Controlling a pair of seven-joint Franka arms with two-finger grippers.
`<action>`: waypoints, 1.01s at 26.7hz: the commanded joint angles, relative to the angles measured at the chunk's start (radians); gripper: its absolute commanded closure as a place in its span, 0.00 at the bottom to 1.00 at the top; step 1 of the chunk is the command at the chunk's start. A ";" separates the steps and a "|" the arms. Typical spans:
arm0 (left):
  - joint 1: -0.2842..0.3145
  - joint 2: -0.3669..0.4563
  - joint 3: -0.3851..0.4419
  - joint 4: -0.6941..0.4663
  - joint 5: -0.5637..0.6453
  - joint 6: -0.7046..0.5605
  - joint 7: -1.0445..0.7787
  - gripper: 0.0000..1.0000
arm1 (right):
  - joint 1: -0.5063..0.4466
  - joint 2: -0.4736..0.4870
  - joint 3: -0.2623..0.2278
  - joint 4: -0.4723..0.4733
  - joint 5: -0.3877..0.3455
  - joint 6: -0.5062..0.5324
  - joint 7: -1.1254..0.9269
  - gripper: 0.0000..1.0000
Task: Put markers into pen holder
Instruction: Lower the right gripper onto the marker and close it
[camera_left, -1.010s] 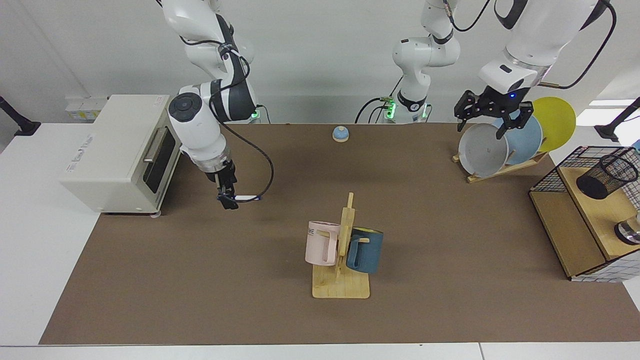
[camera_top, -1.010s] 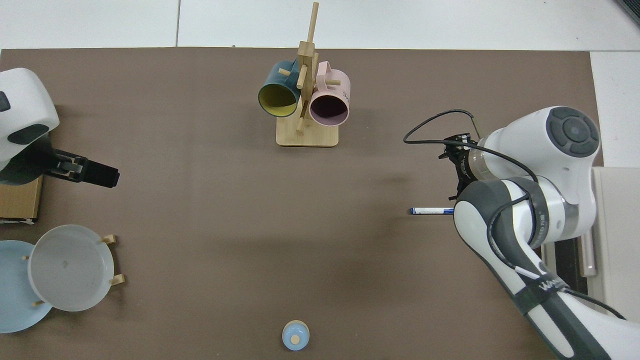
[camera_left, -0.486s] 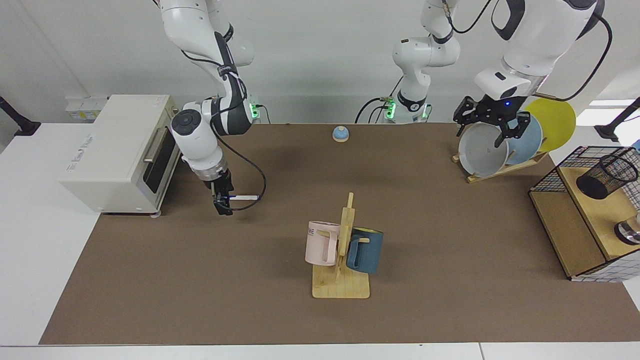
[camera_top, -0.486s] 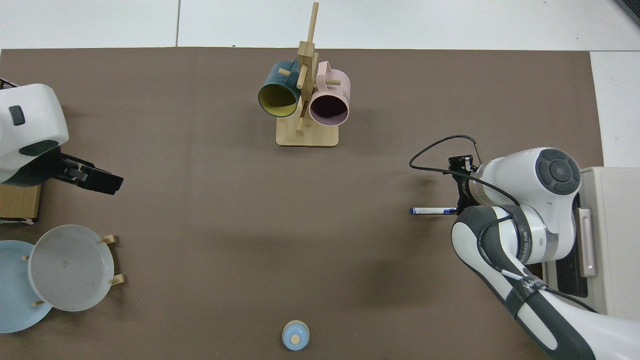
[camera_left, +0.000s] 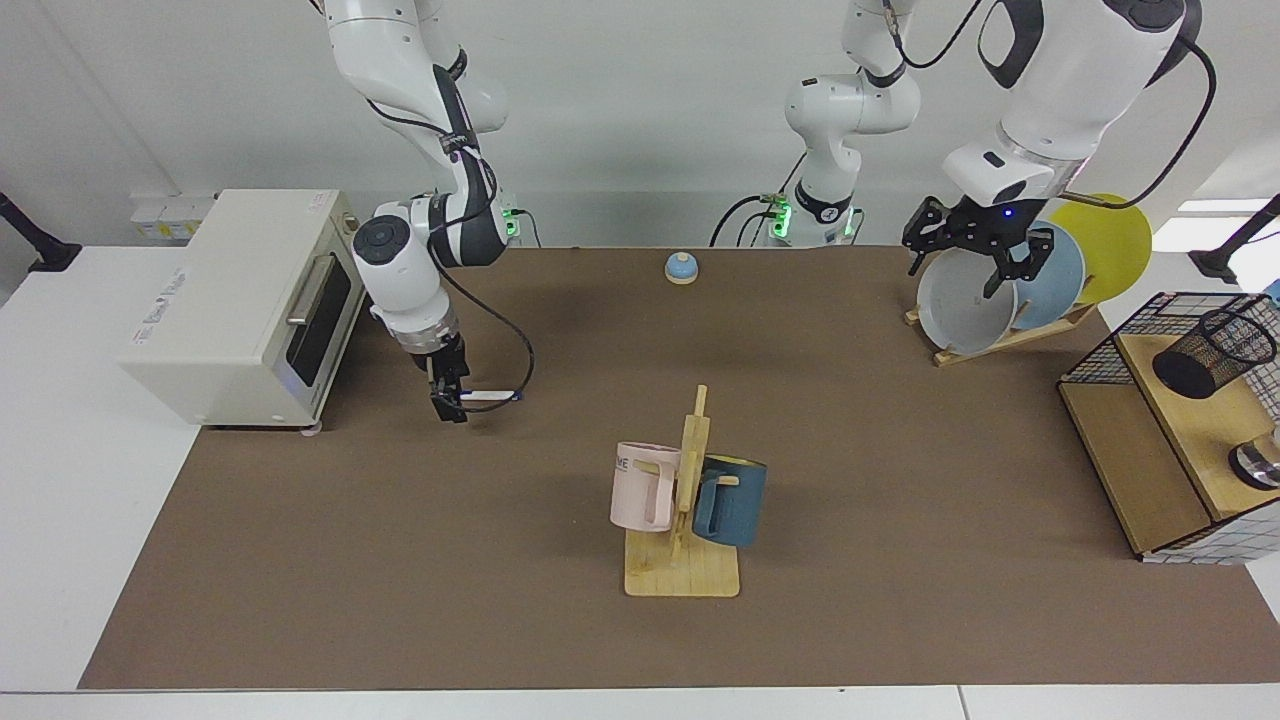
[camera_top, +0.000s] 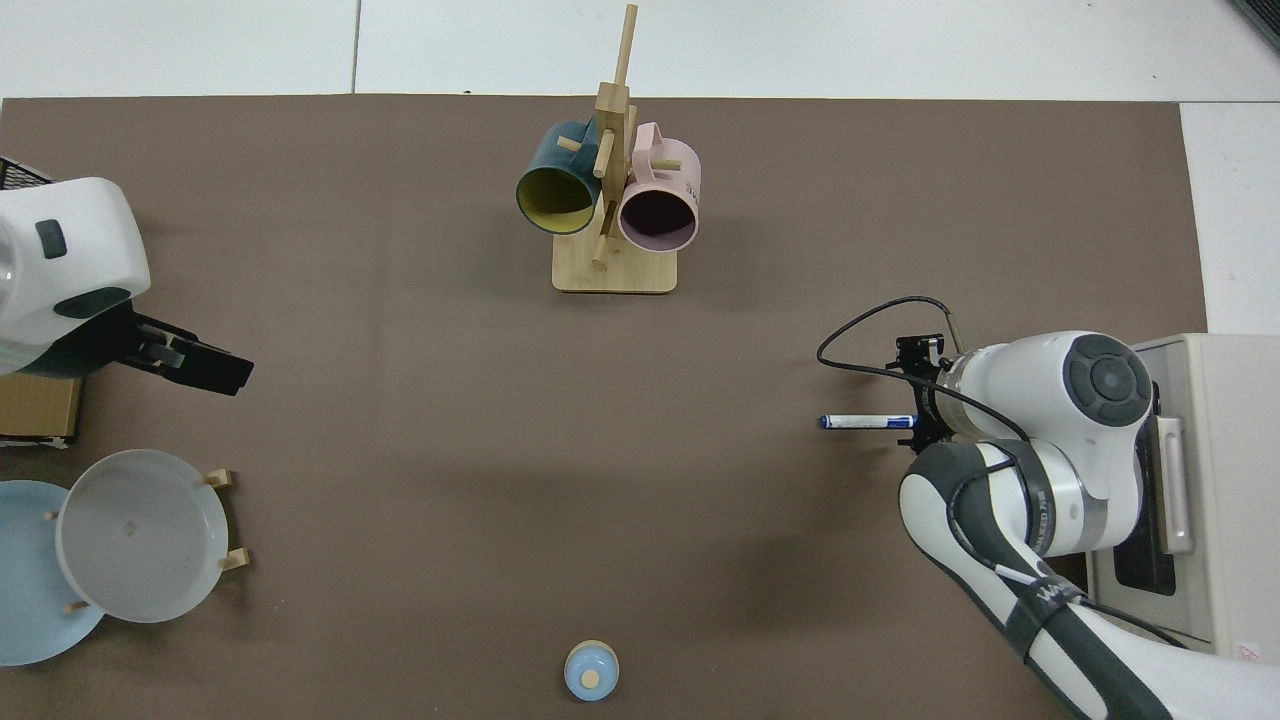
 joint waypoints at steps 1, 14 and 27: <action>0.003 -0.034 0.003 -0.050 -0.017 0.025 0.017 0.00 | -0.006 -0.020 0.011 -0.035 0.009 0.048 0.019 0.01; 0.001 -0.035 0.003 -0.054 -0.017 0.024 0.016 0.00 | 0.004 -0.001 0.011 -0.067 0.009 0.115 0.020 0.18; 0.001 -0.035 0.003 -0.056 -0.017 0.024 0.014 0.00 | 0.005 0.022 0.011 -0.063 0.008 0.120 0.010 0.93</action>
